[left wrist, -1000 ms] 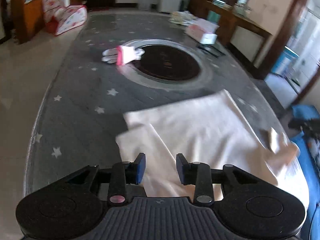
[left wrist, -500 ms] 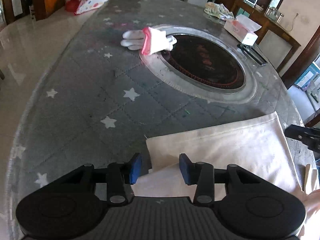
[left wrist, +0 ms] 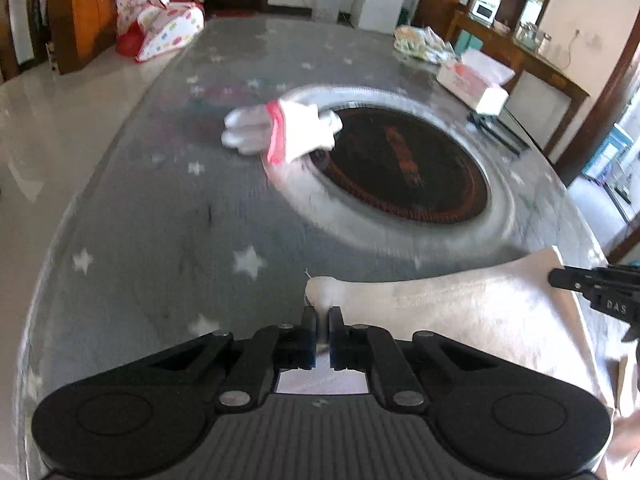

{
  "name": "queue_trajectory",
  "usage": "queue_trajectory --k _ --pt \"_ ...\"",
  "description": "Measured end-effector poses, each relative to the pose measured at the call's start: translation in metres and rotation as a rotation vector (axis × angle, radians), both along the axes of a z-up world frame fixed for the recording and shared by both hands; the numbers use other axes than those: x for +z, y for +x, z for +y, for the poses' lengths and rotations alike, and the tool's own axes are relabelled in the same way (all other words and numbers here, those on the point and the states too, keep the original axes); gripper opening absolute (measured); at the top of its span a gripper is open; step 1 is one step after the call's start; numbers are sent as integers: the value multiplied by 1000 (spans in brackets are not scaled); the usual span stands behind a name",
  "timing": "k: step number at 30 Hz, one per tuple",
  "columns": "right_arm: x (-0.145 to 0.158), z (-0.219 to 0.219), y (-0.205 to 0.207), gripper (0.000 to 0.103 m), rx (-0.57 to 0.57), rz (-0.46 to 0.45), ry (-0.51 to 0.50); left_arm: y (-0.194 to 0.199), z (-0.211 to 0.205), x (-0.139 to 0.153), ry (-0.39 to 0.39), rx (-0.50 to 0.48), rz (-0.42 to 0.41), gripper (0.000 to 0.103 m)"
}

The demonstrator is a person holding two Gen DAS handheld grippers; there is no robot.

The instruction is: Fold clothes

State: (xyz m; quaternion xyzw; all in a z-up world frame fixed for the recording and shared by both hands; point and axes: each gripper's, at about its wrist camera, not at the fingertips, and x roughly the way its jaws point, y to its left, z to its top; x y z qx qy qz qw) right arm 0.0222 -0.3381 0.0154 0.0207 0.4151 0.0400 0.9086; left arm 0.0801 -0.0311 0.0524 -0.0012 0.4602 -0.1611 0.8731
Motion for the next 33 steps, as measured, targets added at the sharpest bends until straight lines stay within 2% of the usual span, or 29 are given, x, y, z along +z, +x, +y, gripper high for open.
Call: queue_trajectory --k 4,6,7,9,10,15,18,20,21,24,25,27,31,33 --pt "0 -3 10 7 -36 13 17 13 0 0 -7 30 15 12" --pt "3 -5 8 11 -35 6 3 10 4 2 -7 40 12 27" --pt "6 -7 5 11 -33 4 2 6 6 4 -8 40 5 30" --pt "13 -13 -2 13 -31 15 8 -4 9 6 2 52 5 47" --pt "16 -16 -5 14 -31 20 9 -10 9 7 3 54 7 47" --pt "29 -32 -39 19 -35 34 -15 -39 -5 10 32 25 -14 47" --pt "35 -42 -63 20 -42 38 -31 -50 -23 5 113 12 -47 46" --pt "37 -53 -85 21 -55 42 -39 -50 -28 -2 136 16 -47 44" --pt "37 -57 -92 22 -61 45 -40 -50 -27 -6 134 23 -36 32" --pt "38 -73 -119 22 -86 53 -41 -50 -21 -14 134 41 -32 15" --pt "38 -79 -128 22 -95 57 -42 -51 -17 -14 127 50 -31 12" --pt "36 -90 -143 22 -120 62 -49 -51 -8 -12 96 69 -21 7" --pt "24 -109 -162 22 -170 85 -21 -57 5 -2 75 101 -32 7" --pt "18 -112 -168 22 -181 89 6 -60 9 3 33 100 -17 7"
